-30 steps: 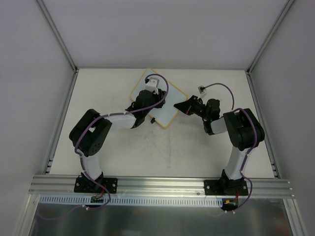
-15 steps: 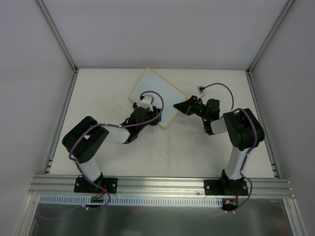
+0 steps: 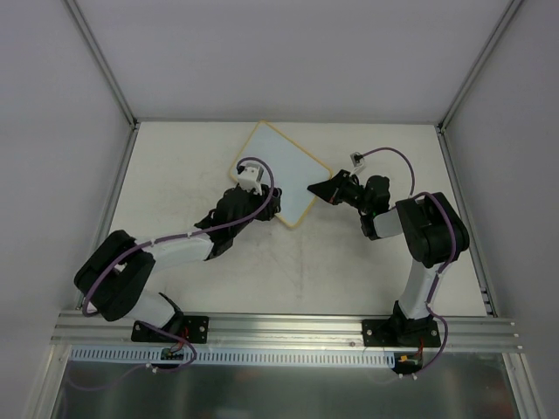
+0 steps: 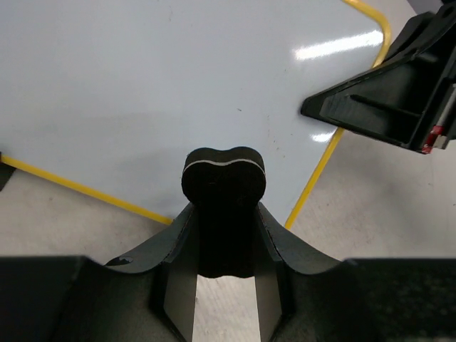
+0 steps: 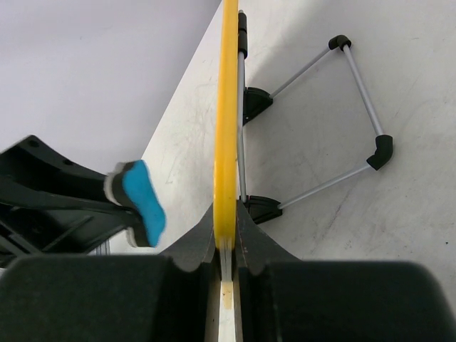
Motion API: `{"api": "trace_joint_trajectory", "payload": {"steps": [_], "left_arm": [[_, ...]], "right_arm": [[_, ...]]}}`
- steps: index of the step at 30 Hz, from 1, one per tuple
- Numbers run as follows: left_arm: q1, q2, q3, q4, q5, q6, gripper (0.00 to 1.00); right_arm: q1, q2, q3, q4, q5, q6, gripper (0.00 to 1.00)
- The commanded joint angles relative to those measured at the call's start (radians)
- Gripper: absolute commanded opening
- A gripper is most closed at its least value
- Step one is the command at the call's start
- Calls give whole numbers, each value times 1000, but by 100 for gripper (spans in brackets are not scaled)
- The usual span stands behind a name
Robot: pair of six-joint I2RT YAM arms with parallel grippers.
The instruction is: Erase the whiteboard
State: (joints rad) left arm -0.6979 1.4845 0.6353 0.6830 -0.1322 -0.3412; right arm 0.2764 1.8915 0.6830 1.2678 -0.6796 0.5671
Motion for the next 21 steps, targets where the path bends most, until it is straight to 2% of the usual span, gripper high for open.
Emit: {"api": "trace_joint_trajectory", "payload": {"steps": [1, 5, 6, 8, 11, 13, 19, 21], "left_arm": [[30, -116, 50, -147, -6, -10, 0], [119, -222, 34, -361, -4, -80, 0], [120, -255, 18, -397, -73, -91, 0], [145, -346, 4, -541, -106, -125, 0], [188, -412, -9, -670, -89, -157, 0], [238, -424, -31, -700, -63, -165, 0], [392, -267, -33, -718, 155, -188, 0], [402, -196, -7, -741, 206, -202, 0]], "right_arm": [[17, -42, 26, 263, -55, 8, 0], [15, -40, 23, 263, -51, 8, 0], [15, -40, 23, 263, -48, 7, 0], [15, -35, 27, 263, -51, 8, 0], [17, -32, 27, 265, -48, 8, 0], [15, -32, 29, 263, -49, 8, 0], [17, -39, 26, 263, -49, 10, 1], [17, -40, 24, 263, -49, 10, 1]]}}
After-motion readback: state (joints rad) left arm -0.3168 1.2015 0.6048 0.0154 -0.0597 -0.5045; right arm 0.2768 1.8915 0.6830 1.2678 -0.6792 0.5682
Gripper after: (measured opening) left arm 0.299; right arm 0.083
